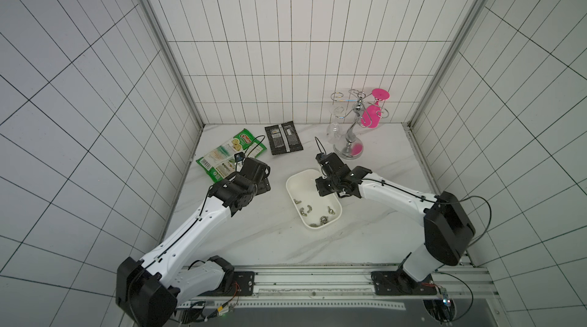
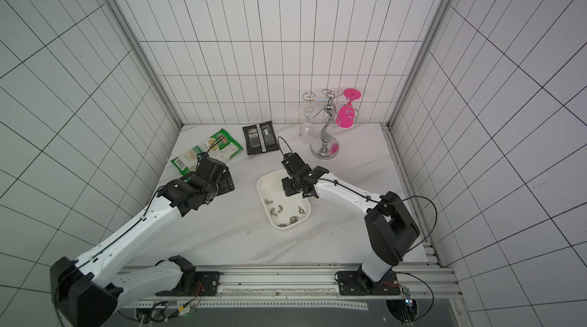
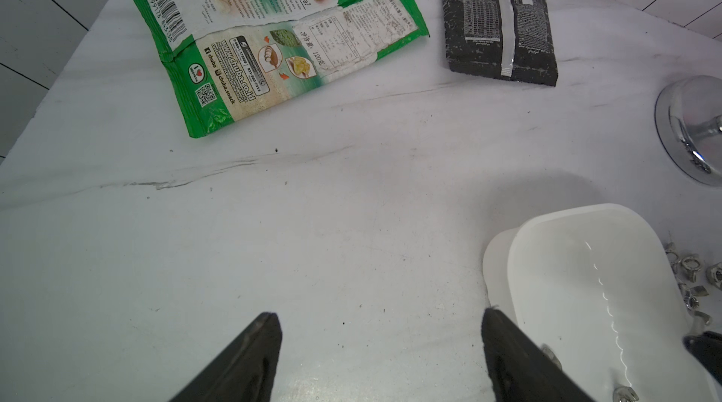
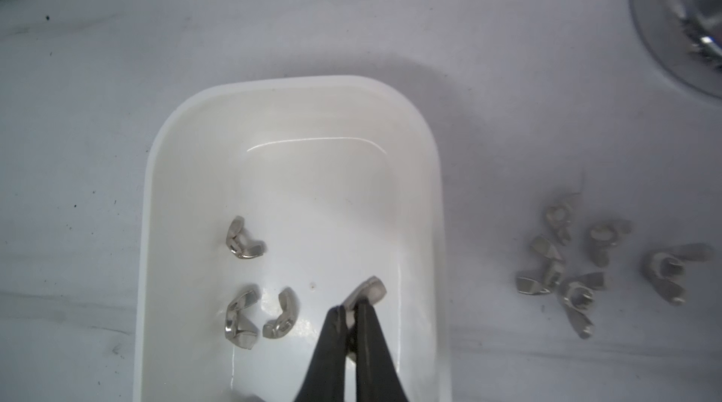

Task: Take out the wing nut from the storage box
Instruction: Pick up the wing nut from the storage box, then place the wing nut at the center of the board.

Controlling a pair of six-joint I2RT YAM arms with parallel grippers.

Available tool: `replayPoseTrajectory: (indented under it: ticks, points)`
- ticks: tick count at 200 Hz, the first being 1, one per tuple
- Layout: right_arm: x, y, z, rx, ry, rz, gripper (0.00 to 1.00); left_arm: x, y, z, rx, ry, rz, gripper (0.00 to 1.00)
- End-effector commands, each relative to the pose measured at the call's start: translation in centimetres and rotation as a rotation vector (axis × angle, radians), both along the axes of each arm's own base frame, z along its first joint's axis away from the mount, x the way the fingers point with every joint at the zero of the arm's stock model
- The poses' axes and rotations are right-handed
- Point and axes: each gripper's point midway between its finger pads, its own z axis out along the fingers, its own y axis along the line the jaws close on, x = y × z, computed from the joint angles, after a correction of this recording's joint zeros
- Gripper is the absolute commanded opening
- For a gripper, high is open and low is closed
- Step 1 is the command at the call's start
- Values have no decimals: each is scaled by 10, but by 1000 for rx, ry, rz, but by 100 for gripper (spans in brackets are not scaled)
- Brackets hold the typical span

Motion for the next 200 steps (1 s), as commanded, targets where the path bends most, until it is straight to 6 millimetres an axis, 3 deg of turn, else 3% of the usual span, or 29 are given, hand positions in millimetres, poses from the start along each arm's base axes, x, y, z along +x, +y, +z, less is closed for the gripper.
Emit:
replayPoseTrajectory:
  ticks: [1, 40, 65, 117, 200]
  points:
    - [15, -45, 3, 7, 0, -118, 7, 4, -2, 13, -11, -34, 0, 84]
    - [34, -110, -20, 11, 34, -300, 7, 6, -6, 9, -21, -22, -7, 84]
    - [46, -132, -36, 43, 54, -395, 7, 6, -7, 8, -17, -27, -8, 84]
    - [63, -140, -63, 27, 93, -443, 7, 9, -12, 5, -18, -17, -14, 84]
    - [67, -140, -87, 28, 138, -456, 7, 6, -8, 6, -9, -25, -7, 84]
